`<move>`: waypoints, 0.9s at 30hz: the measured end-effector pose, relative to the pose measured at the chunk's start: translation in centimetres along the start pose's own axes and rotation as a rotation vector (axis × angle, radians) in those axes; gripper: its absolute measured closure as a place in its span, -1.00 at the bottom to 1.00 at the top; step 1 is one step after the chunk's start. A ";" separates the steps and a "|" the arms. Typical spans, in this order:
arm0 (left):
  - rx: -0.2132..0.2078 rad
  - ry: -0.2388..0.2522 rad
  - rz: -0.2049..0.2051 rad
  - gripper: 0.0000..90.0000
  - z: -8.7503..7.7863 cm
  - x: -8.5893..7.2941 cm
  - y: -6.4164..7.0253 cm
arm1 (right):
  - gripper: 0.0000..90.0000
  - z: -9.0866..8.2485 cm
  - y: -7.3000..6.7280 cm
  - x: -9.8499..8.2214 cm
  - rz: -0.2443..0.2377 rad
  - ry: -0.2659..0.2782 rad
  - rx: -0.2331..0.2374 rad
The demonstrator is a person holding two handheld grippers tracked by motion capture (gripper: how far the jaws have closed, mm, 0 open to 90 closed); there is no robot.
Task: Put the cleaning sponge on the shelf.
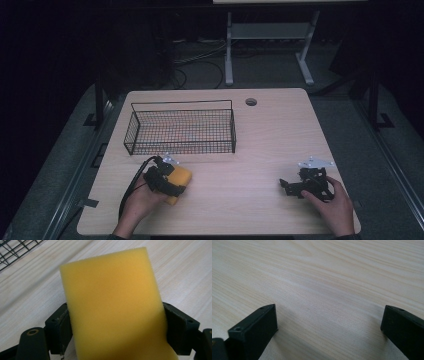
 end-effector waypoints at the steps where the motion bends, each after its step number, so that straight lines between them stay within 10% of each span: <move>1: -0.006 0.003 0.001 -0.56 -0.1 0.1 0.1 | -1.00 0.0 0.0 0.0 0.001 0.000 0.000; 27: -0.074 0.032 0.012 -0.56 -2.6 2.4 0.4 | -1.00 0.0 0.0 0.0 0.001 0.000 0.000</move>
Point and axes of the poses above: each handheld gripper's, and its own axes: z roughly forward along the jaws, x roughly out of its top, y roughly to its right, the point moved 10 cm from there along z, roughly forward along the jaws, and after that the axes turned 7 degrees about y, right-handed, at the moved point
